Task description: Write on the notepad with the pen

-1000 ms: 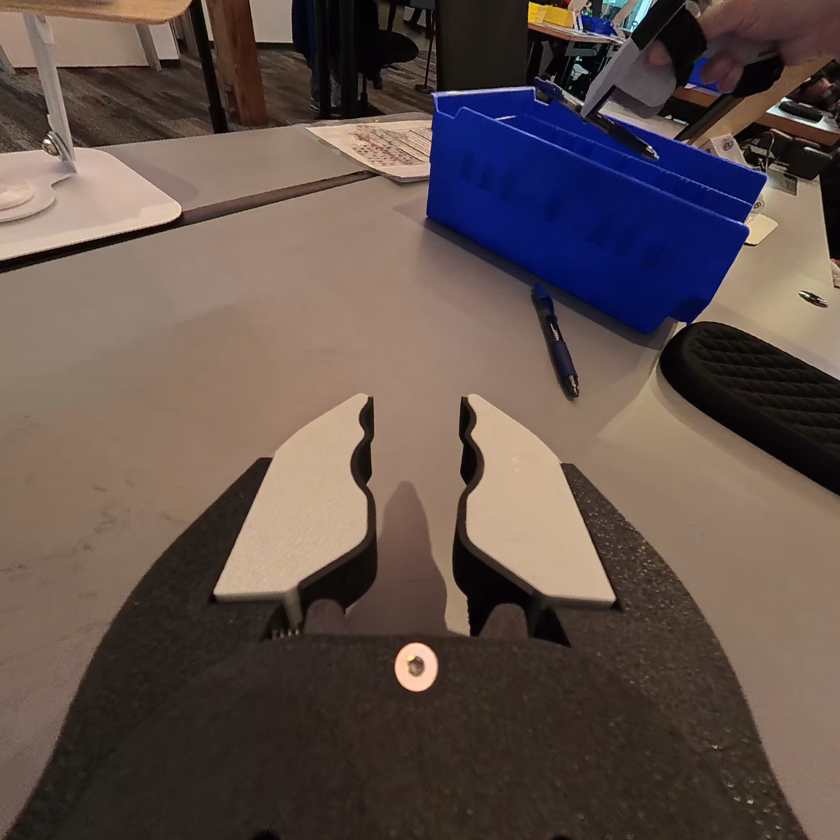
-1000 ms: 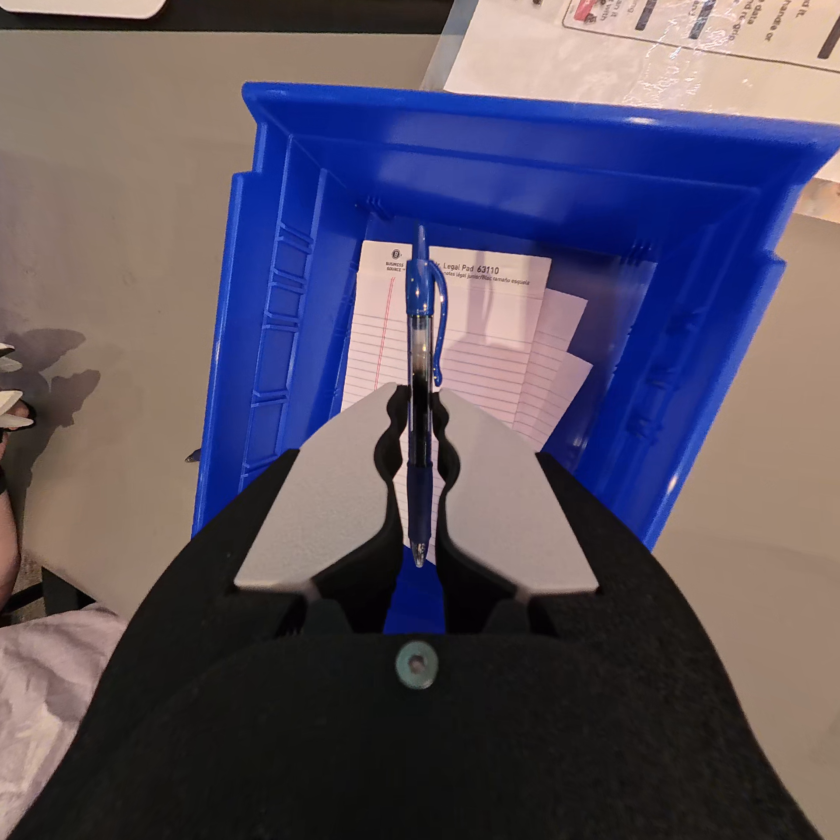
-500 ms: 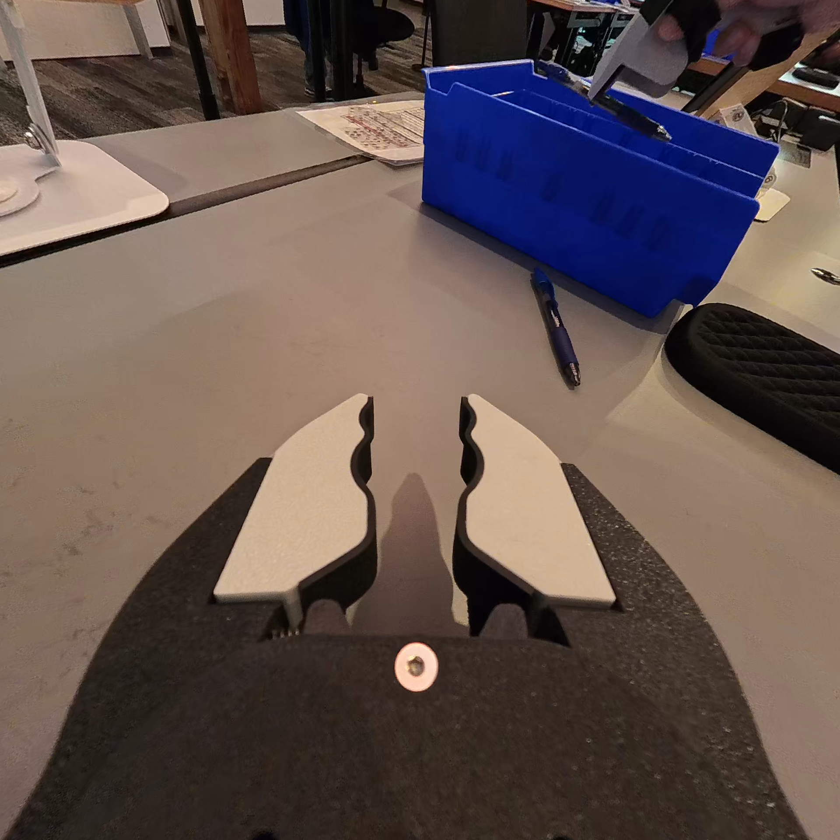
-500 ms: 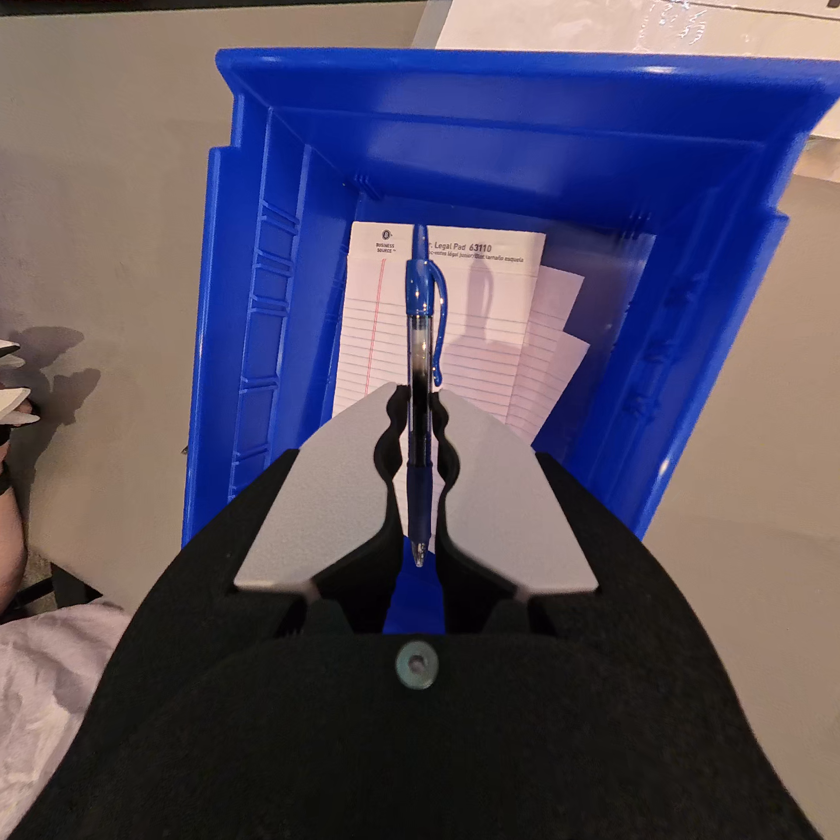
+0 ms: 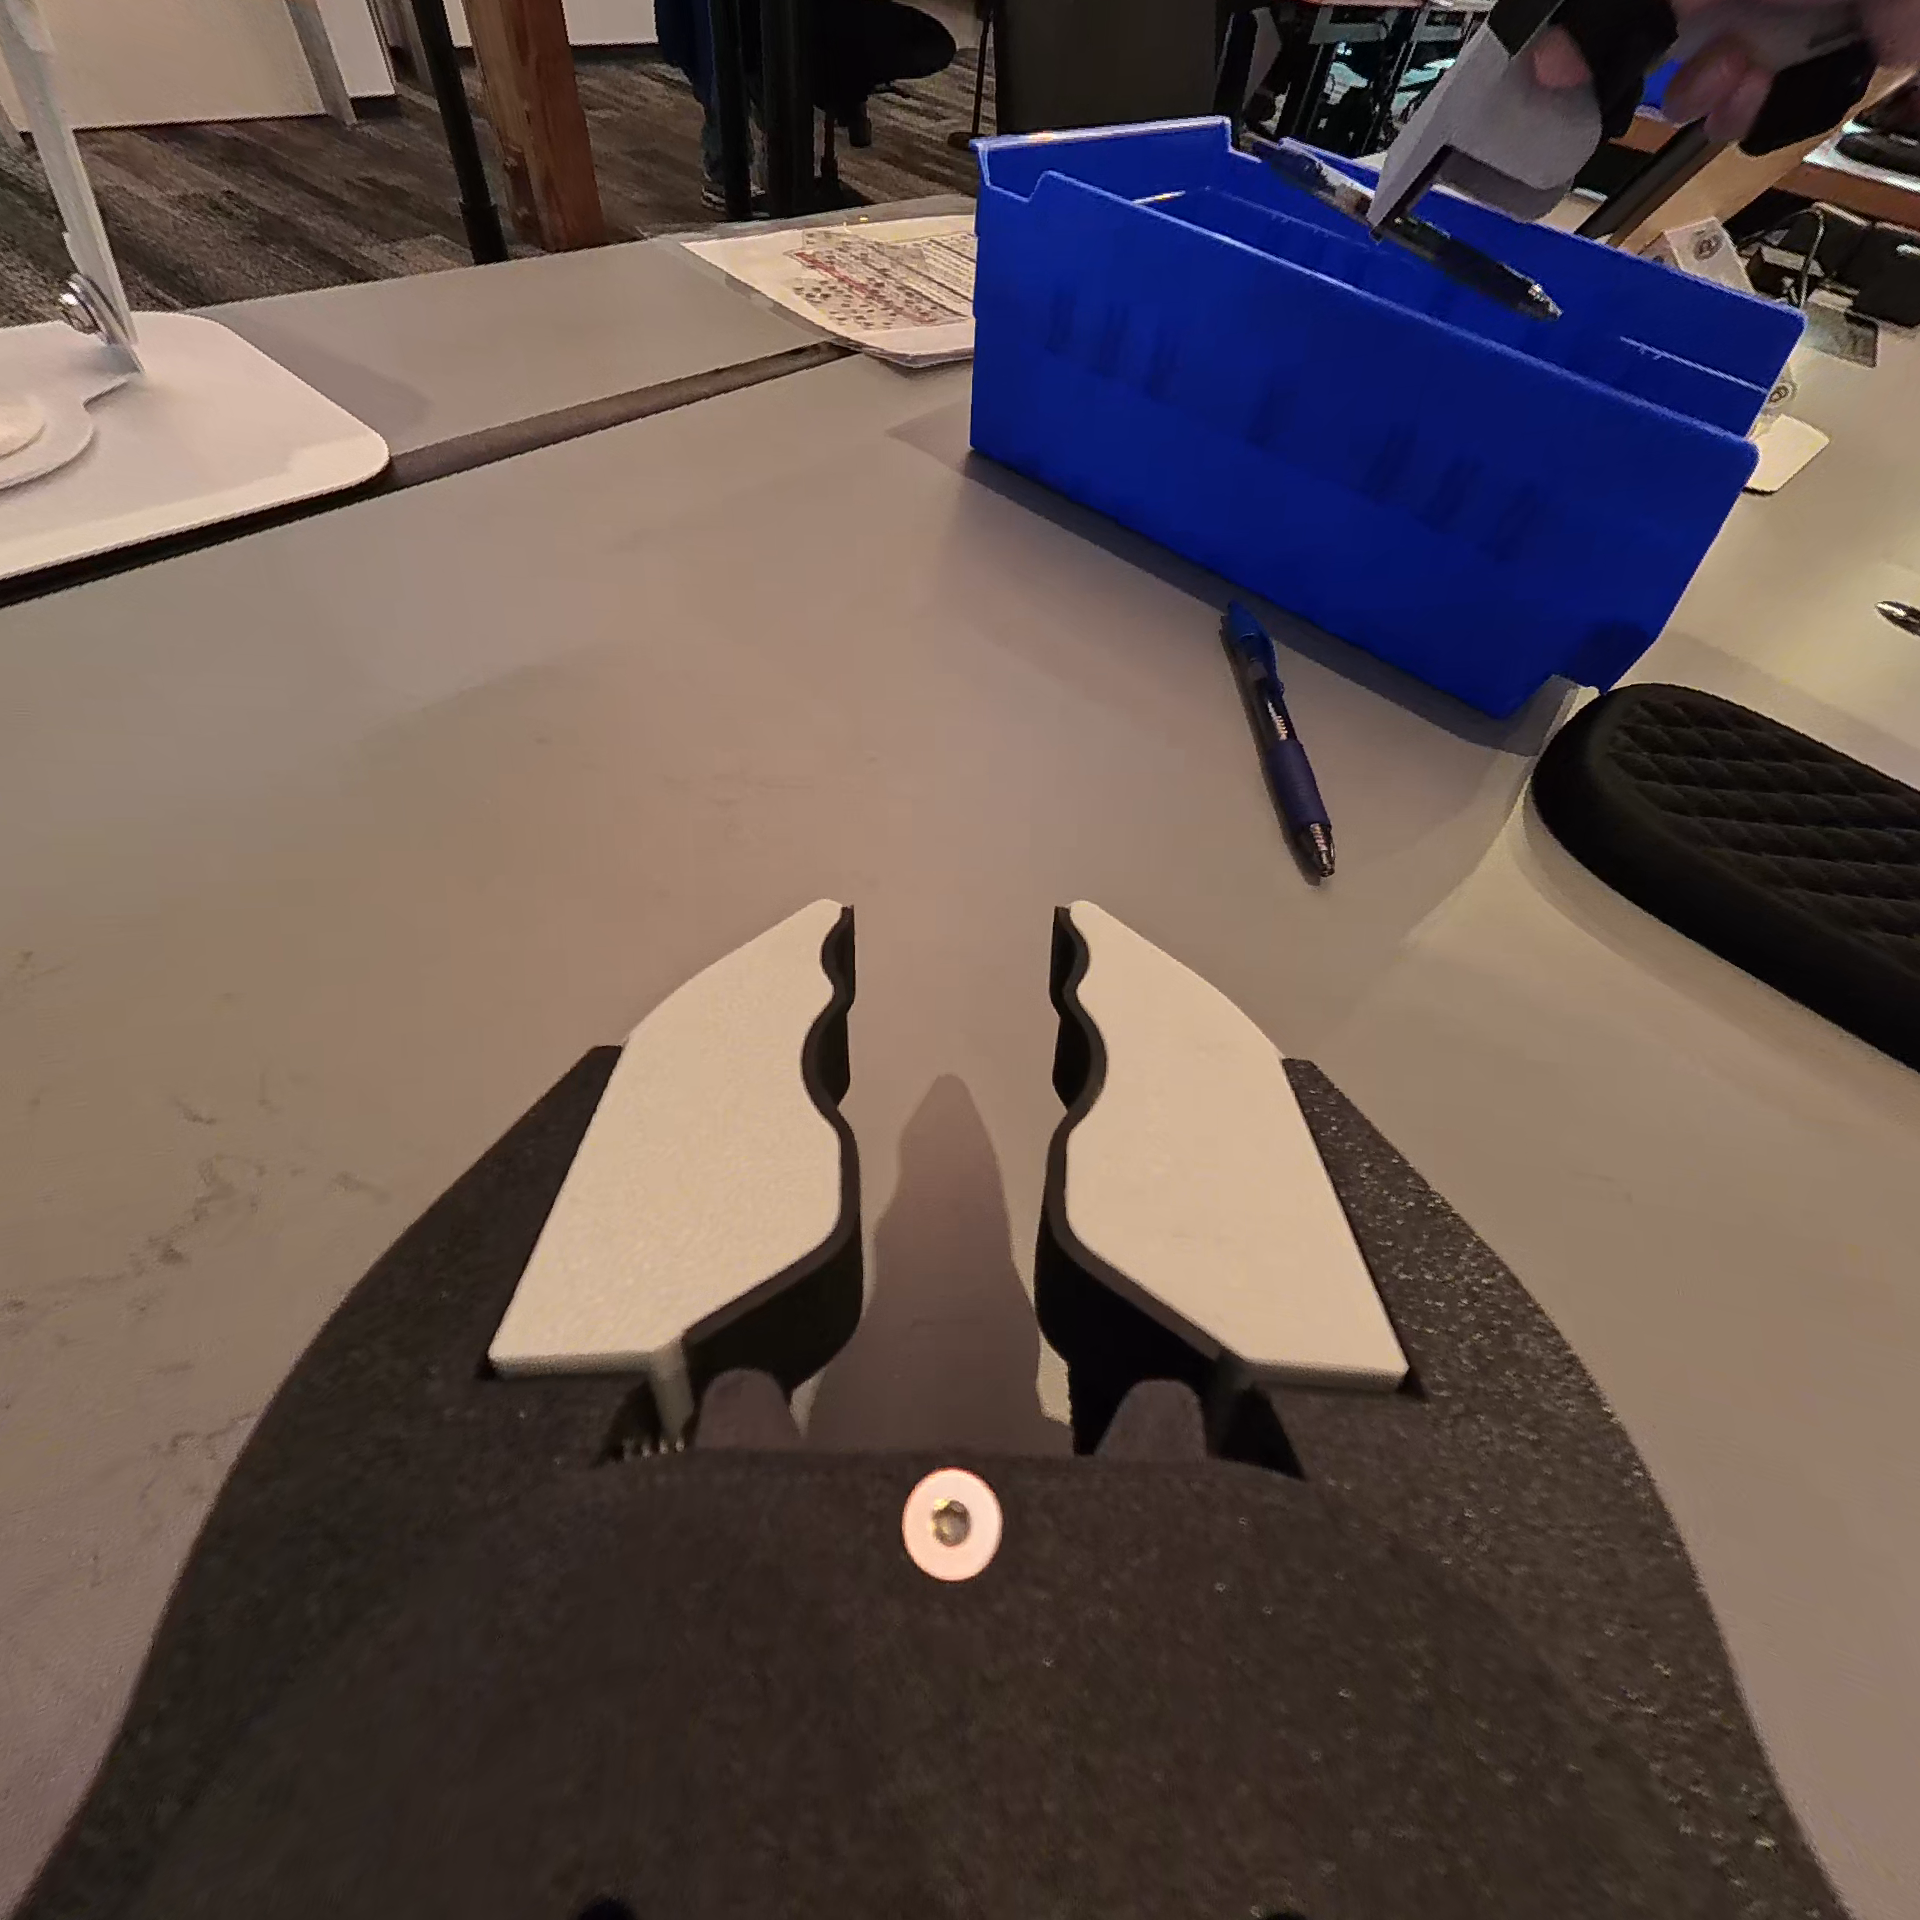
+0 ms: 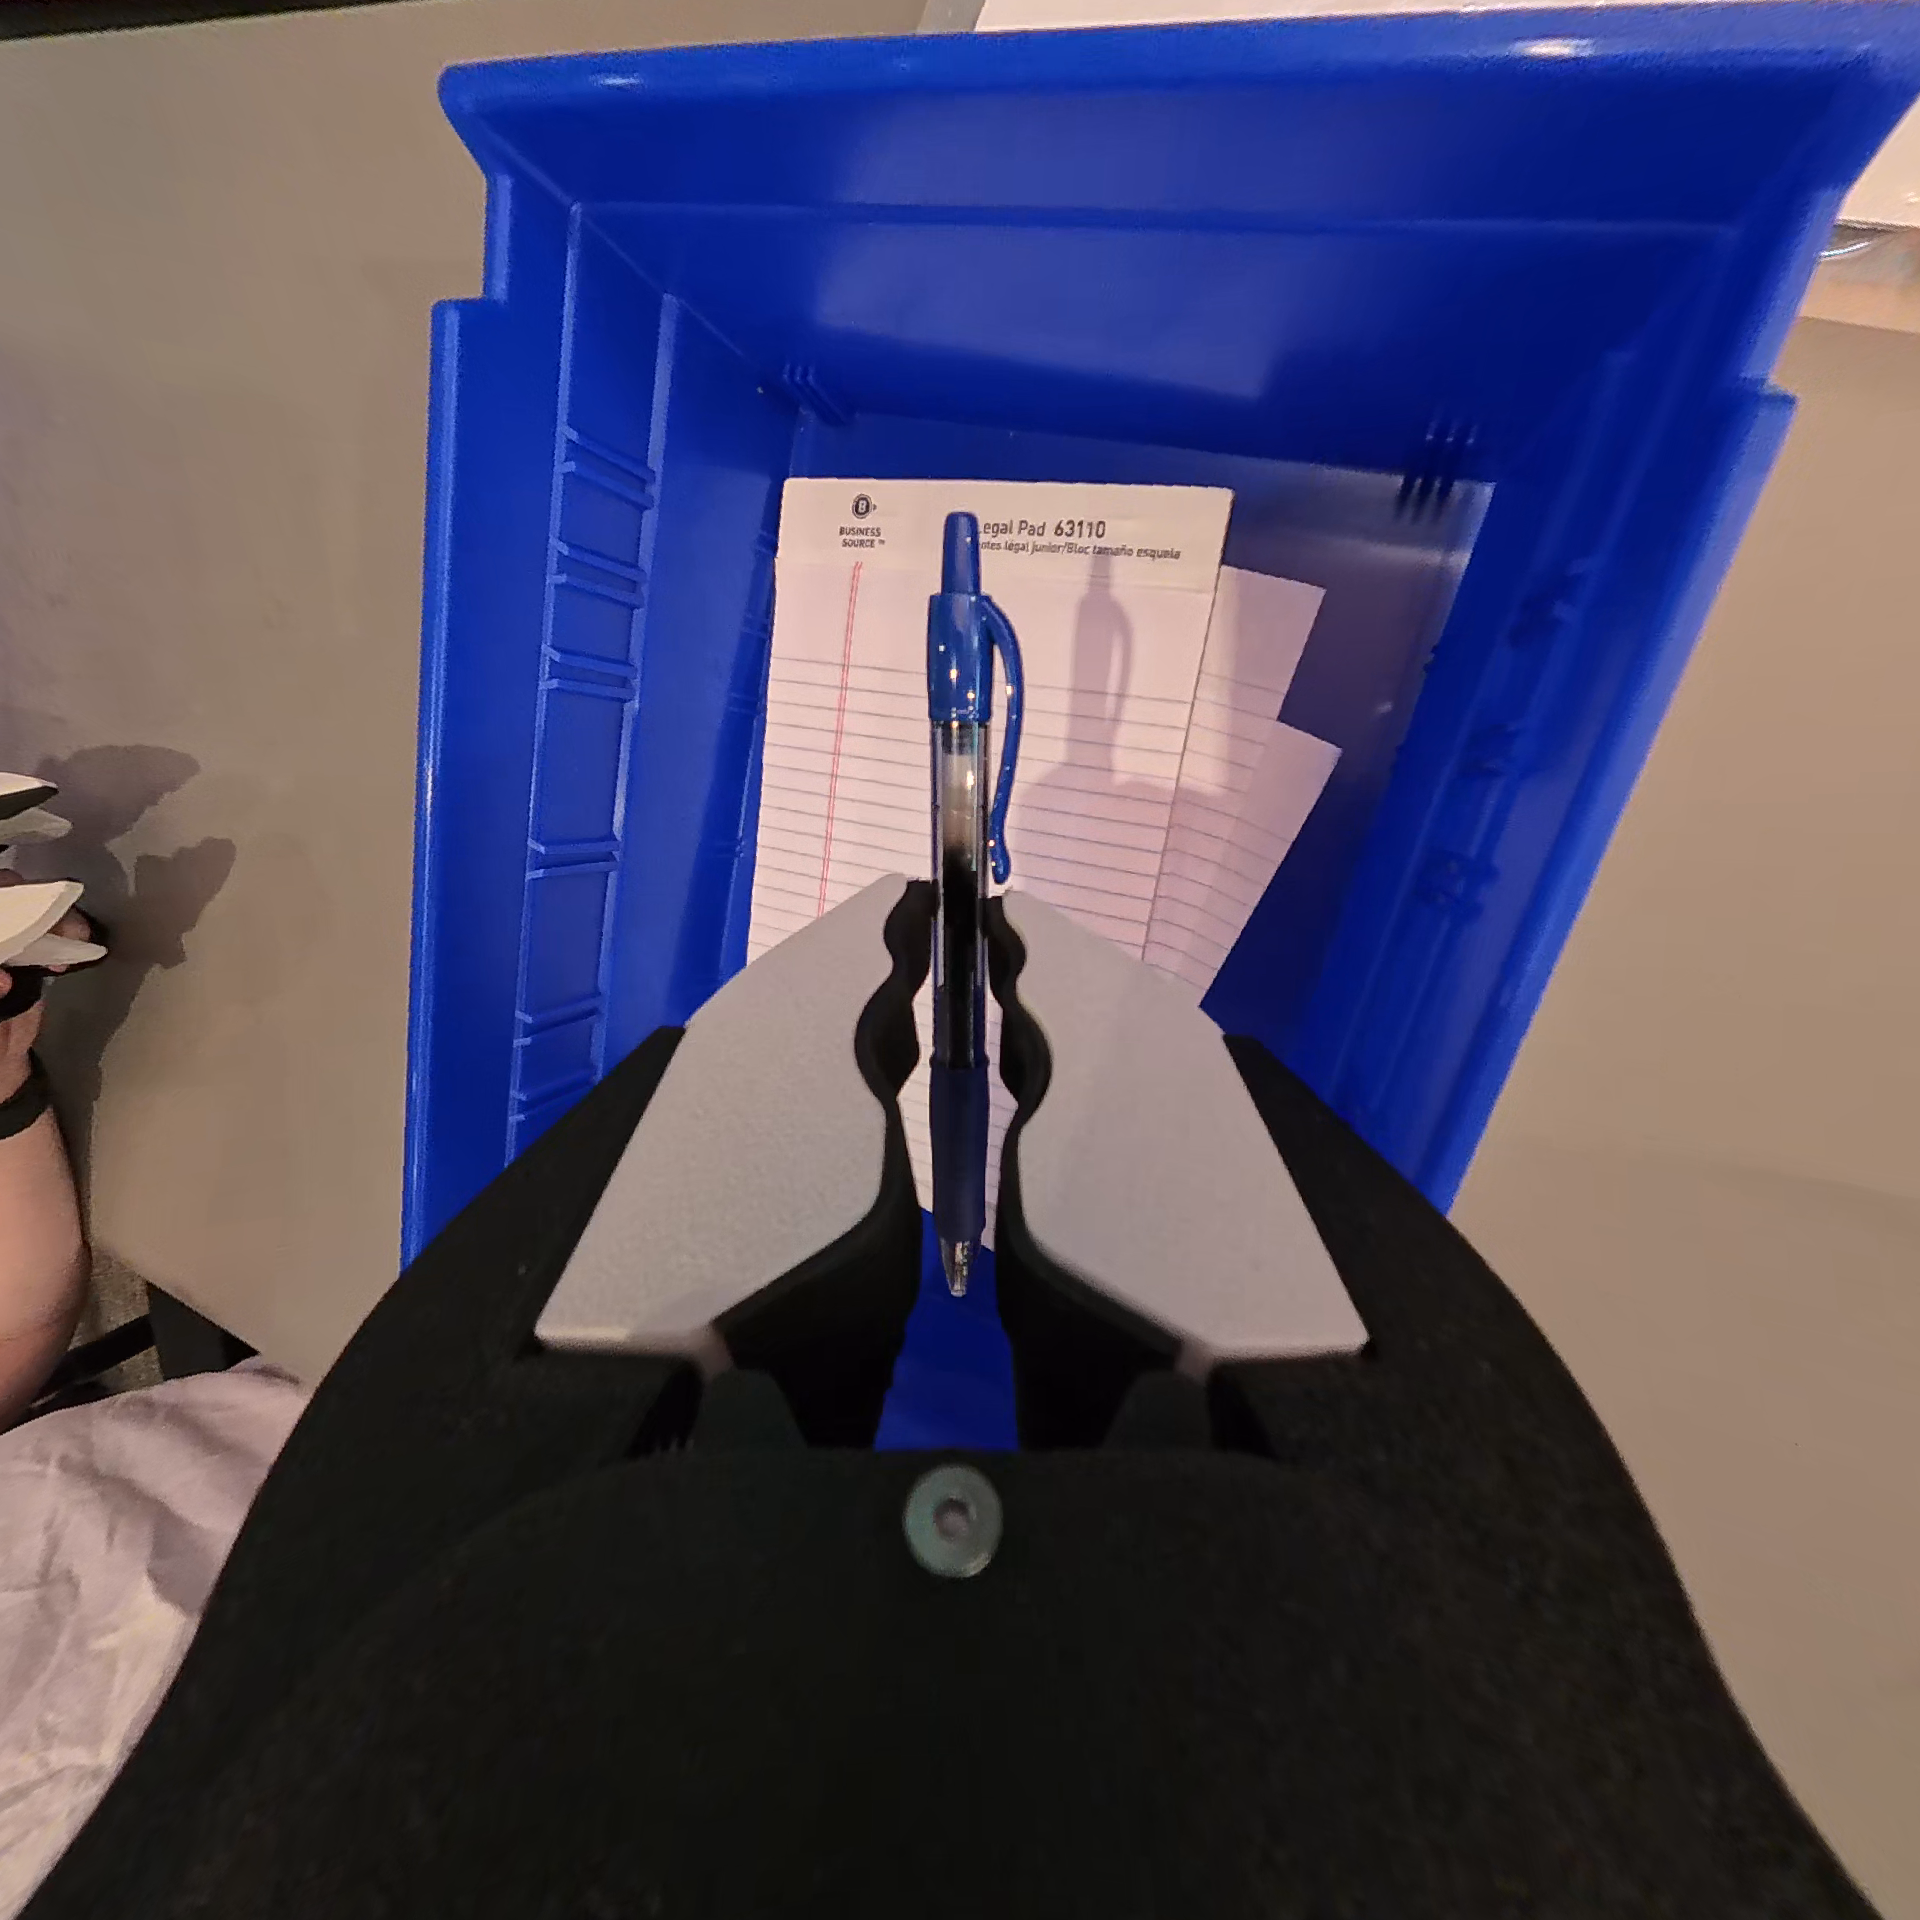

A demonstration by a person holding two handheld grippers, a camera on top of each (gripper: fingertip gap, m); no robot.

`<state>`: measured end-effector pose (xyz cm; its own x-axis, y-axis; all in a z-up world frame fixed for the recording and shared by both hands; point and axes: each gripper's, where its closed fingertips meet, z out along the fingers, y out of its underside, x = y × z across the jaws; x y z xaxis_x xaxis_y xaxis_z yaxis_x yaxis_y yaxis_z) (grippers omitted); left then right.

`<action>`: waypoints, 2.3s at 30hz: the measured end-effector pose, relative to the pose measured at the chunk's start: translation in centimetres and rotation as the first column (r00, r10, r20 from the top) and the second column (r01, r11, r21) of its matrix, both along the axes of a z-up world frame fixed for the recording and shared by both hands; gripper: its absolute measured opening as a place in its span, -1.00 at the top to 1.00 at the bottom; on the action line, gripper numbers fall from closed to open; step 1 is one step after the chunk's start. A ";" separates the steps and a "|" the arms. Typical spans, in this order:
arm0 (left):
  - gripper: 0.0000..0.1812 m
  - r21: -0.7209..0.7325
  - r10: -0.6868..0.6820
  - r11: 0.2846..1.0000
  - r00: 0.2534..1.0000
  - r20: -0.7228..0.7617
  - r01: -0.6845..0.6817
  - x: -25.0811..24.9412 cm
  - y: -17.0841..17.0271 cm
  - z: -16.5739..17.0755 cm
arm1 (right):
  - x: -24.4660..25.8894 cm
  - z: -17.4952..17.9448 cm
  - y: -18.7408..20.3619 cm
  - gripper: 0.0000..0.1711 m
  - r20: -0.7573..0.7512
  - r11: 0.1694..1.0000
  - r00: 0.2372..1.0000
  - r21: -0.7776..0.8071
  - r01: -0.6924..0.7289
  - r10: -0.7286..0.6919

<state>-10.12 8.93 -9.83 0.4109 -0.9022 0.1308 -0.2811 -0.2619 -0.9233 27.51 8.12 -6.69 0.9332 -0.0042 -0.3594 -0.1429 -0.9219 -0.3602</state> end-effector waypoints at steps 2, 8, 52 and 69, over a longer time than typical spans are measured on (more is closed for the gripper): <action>0.61 0.005 -0.001 1.000 1.000 -0.006 0.001 0.0 0.0 -0.1 | 0.0 -0.1 0.0 0.88 -0.001 1.000 1.000 -0.003 -0.001 0.001; 0.61 0.021 -0.003 1.000 1.000 -0.031 0.003 0.1 -0.1 -0.3 | -0.2 -0.6 -0.1 0.88 0.010 1.000 1.000 -0.023 -0.010 0.011; 0.60 0.051 0.002 0.999 0.996 -0.086 0.003 0.2 -0.2 -0.9 | 0.7 -2.4 -1.0 0.88 -0.011 0.997 1.000 -0.074 0.013 -0.014; 0.60 0.053 0.013 0.999 0.996 -0.089 -0.008 0.1 0.0 -0.9 | -0.6 -5.4 -0.4 0.88 0.012 0.992 1.000 -0.128 0.006 -0.005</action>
